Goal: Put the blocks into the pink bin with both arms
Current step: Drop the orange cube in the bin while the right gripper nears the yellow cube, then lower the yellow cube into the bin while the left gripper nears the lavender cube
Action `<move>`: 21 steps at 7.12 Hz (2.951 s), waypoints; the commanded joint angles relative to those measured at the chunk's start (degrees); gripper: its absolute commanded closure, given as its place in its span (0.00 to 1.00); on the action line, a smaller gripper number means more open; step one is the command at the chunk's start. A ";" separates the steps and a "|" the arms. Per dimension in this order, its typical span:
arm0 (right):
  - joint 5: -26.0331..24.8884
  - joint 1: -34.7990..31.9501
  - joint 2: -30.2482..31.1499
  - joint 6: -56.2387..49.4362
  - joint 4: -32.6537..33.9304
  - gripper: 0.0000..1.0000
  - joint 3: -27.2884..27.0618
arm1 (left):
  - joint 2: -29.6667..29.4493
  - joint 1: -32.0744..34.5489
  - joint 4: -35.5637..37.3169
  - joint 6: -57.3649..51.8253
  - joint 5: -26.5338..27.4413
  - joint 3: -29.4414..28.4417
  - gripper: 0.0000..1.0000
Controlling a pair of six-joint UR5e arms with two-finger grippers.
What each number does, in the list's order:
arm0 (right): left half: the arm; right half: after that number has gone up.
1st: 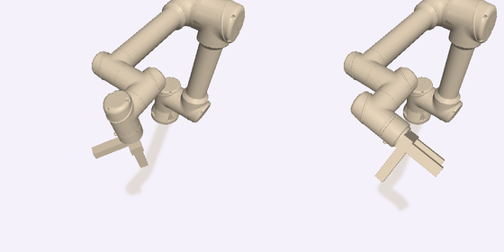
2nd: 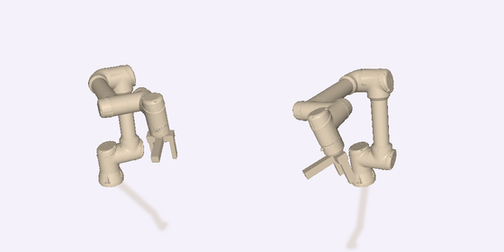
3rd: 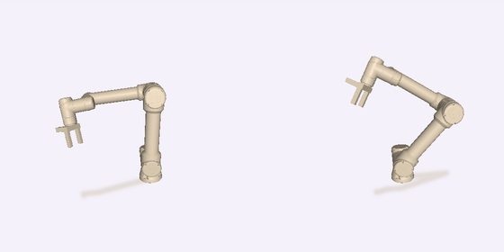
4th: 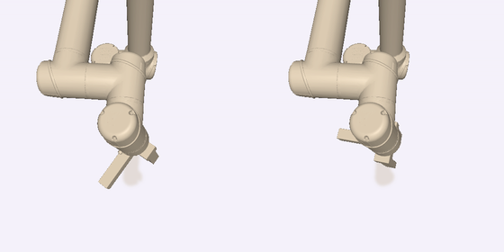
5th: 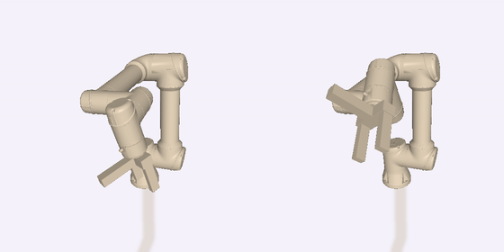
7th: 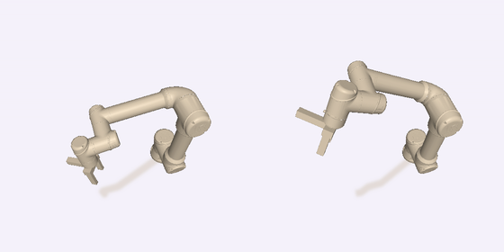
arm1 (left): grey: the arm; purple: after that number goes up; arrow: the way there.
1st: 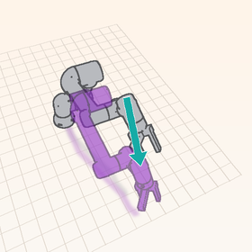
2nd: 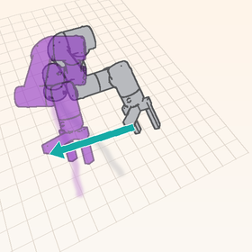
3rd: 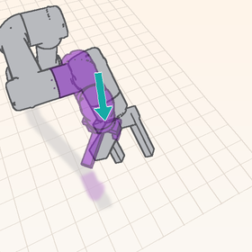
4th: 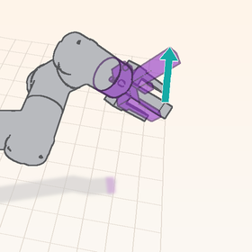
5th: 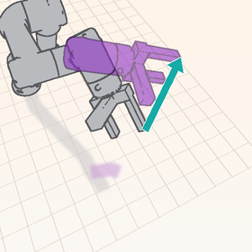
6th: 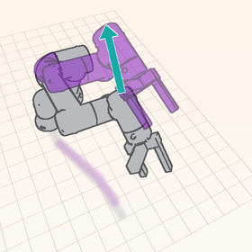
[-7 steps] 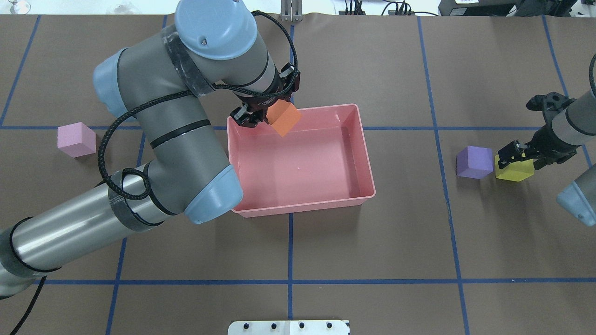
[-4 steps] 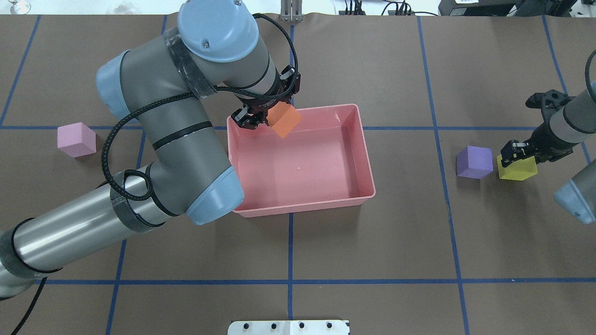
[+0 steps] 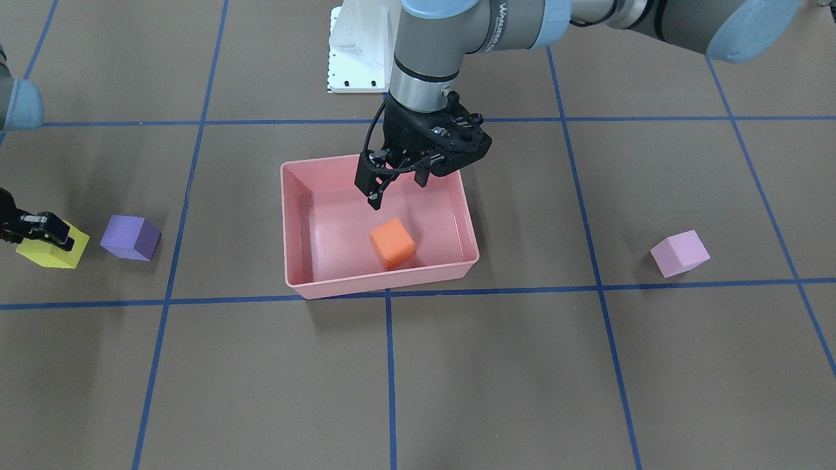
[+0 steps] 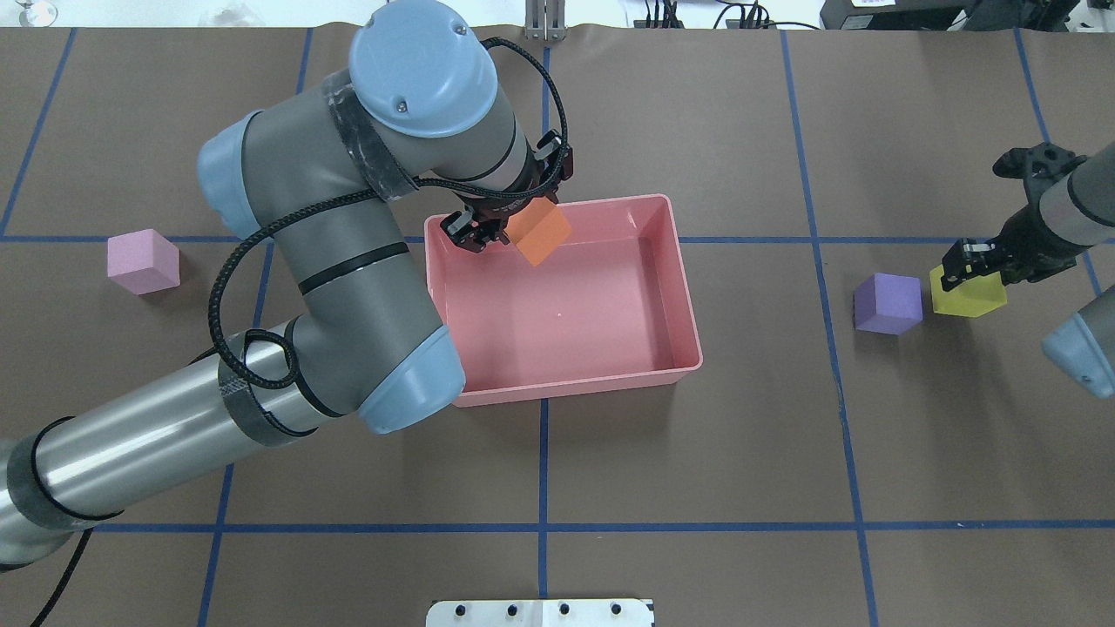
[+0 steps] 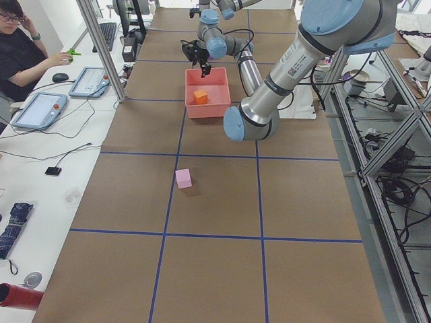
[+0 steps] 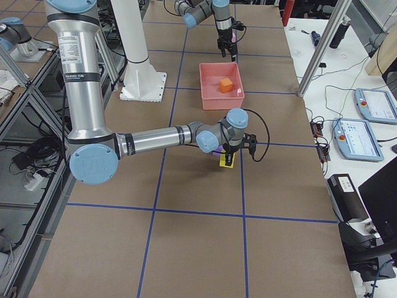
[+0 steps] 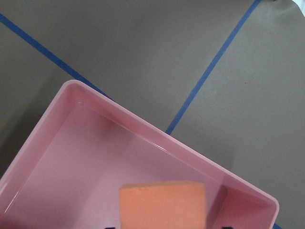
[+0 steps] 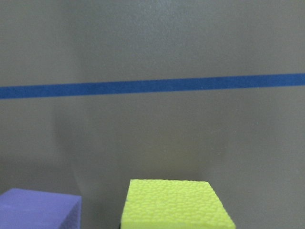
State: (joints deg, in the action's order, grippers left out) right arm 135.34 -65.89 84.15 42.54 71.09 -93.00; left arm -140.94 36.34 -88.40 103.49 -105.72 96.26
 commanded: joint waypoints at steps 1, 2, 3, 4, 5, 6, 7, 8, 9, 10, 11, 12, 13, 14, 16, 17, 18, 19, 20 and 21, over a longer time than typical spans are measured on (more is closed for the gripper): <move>12.00 -6.77 -2.75 0.17 1.15 1.00 -0.25 | 2.84 0.22 0.42 -4.42 -0.28 4.17 0.00; 18.06 -7.84 -5.55 0.26 1.50 1.00 -0.43 | 7.74 0.40 0.42 -8.09 -0.37 9.51 0.00; 21.25 -8.20 -8.45 3.13 2.81 1.00 -2.08 | 15.01 1.10 0.50 -15.35 -0.37 16.35 0.00; 21.28 -5.94 -12.31 9.86 3.96 1.00 -4.19 | 21.26 4.15 0.51 -23.60 -0.72 20.33 0.00; 20.07 -2.27 -17.13 17.06 4.06 1.00 -4.64 | 25.50 9.40 0.59 -32.21 -5.77 20.55 0.00; 15.88 1.42 -20.22 21.31 4.06 1.00 -5.34 | 30.94 15.54 0.33 -44.39 -10.60 20.29 0.00; 10.01 5.64 -20.86 22.40 4.23 1.00 -7.09 | 35.17 19.61 -0.28 -52.52 -11.43 19.68 0.00; 5.60 8.90 -23.65 23.71 5.71 1.00 -7.11 | 36.52 22.43 -0.55 -57.47 -11.44 18.10 0.00; 0.59 12.06 -29.16 23.90 14.08 1.00 -7.11 | 38.01 23.94 -0.55 -61.00 -11.53 17.13 0.00; -4.94 16.27 -34.53 23.90 21.65 1.00 -7.02 | 38.72 24.30 -0.64 -63.39 -11.53 16.34 0.00; -8.82 19.97 -35.89 23.99 22.77 1.00 -6.76 | 40.99 24.39 -2.99 -64.63 -11.36 15.55 0.00; -11.04 21.83 -36.07 23.99 22.78 1.00 -6.76 | 43.80 24.48 -11.02 -64.38 -11.27 12.23 0.00; -13.06 22.98 -36.08 23.99 22.78 1.00 -6.58 | 44.43 24.57 -17.80 -63.77 -11.18 7.33 0.00; -14.21 23.95 -36.68 23.99 22.69 1.00 -6.23 | 44.18 24.40 -21.26 -61.15 -11.09 3.80 0.00; -17.38 25.19 -36.69 23.29 22.51 1.00 -5.71 | 43.74 24.31 -26.46 -59.64 -10.65 -1.49 0.00; -17.47 25.19 -36.78 23.29 22.43 1.00 -5.70 | 43.48 24.13 -28.65 -56.76 -10.39 -3.43 0.00; -17.47 25.37 -36.69 23.37 22.43 1.00 -5.70 | 43.39 23.96 -31.37 -54.73 -9.43 -5.27 0.00; -17.47 25.46 -36.69 23.38 22.43 1.00 -5.70 | 43.30 23.61 -33.23 -52.10 -9.33 -6.42 0.00; -17.47 25.46 -36.52 23.46 22.43 1.00 -5.70 | 43.30 22.47 -33.77 -50.07 -9.25 -6.61 0.00; -17.47 25.54 -36.43 23.46 21.90 1.00 -5.61 | 43.04 20.81 -33.86 -48.31 -6.98 -6.52 0.00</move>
State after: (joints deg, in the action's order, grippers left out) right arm 117.87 -40.43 47.59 65.97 93.40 -98.68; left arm -97.69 58.85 -121.65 52.73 -114.52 89.97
